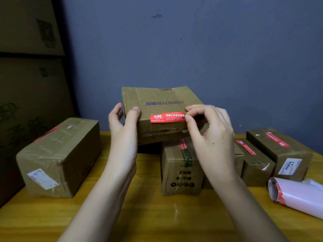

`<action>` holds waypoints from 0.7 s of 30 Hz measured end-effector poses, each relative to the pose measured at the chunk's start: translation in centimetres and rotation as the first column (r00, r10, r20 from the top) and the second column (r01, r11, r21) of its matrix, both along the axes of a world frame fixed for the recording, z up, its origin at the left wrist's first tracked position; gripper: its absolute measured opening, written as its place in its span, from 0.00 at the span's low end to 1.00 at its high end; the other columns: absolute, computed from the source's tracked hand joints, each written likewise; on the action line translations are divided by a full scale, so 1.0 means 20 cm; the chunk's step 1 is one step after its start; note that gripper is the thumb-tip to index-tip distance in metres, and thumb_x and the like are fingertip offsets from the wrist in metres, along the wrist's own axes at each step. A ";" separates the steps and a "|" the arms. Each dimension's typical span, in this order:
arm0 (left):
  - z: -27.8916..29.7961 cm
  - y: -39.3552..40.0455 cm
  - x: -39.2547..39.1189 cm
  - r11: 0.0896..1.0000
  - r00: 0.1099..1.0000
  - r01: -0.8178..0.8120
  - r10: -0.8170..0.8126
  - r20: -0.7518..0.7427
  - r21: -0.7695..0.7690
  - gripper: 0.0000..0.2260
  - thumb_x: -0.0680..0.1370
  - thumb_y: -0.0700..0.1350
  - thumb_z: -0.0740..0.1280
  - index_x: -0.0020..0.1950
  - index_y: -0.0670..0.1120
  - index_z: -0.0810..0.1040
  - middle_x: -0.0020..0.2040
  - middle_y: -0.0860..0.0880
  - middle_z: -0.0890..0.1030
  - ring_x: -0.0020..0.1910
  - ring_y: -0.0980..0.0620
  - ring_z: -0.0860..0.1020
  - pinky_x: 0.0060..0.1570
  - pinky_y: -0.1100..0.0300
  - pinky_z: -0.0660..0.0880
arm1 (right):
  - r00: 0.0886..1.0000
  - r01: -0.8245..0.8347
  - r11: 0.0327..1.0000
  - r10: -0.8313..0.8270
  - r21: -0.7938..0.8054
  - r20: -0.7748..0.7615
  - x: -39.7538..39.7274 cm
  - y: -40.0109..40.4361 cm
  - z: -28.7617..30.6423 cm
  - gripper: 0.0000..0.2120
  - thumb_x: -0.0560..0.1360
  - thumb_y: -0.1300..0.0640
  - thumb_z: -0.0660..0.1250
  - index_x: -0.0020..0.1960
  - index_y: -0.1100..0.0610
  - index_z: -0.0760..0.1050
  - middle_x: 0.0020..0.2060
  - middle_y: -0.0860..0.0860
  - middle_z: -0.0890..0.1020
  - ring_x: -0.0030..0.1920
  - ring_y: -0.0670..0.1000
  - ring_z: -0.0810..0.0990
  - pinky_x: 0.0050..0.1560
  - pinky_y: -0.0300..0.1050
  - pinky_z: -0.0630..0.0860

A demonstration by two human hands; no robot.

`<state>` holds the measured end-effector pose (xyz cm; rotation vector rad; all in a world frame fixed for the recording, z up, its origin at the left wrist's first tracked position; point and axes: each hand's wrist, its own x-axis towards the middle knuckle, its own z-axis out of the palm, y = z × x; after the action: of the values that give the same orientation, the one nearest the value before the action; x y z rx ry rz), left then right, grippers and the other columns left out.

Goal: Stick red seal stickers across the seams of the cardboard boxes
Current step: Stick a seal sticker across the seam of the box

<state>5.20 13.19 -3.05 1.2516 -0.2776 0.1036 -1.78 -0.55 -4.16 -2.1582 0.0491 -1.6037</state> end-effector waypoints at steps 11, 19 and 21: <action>-0.01 -0.02 0.00 0.999 0.998 0.019 -0.022 -0.060 -0.049 0.25 0.78 0.53 0.64 0.73 0.52 0.62 0.67 0.49 0.73 0.62 0.52 0.75 0.66 0.48 0.71 | 0.998 0.064 0.996 -0.062 -0.068 0.030 0.03 0.00 -0.03 0.08 0.79 0.54 0.60 0.51 0.57 0.74 0.52 0.49 0.80 0.57 0.45 0.72 0.56 0.32 0.67; -0.02 -0.04 -0.02 0.987 0.980 0.098 -0.118 -0.163 -0.128 0.22 0.77 0.53 0.64 0.69 0.49 0.67 0.56 0.48 0.80 0.52 0.52 0.80 0.56 0.50 0.77 | 0.992 0.121 0.991 -0.118 -0.060 0.052 0.01 0.01 -0.03 0.16 0.76 0.53 0.66 0.62 0.55 0.71 0.60 0.48 0.77 0.67 0.49 0.70 0.64 0.43 0.62; -0.02 -0.03 -0.01 0.983 0.972 0.112 -0.139 -0.188 -0.146 0.21 0.77 0.54 0.64 0.68 0.50 0.69 0.56 0.48 0.81 0.52 0.51 0.81 0.51 0.52 0.78 | 0.995 0.085 0.996 -0.084 -0.024 0.045 0.01 0.00 -0.03 0.20 0.76 0.52 0.66 0.65 0.55 0.69 0.63 0.50 0.75 0.68 0.49 0.69 0.66 0.43 0.62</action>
<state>5.03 12.55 -3.42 1.0985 -0.1740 -0.1098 -1.61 -0.51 -4.66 -2.1663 0.1083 -1.7072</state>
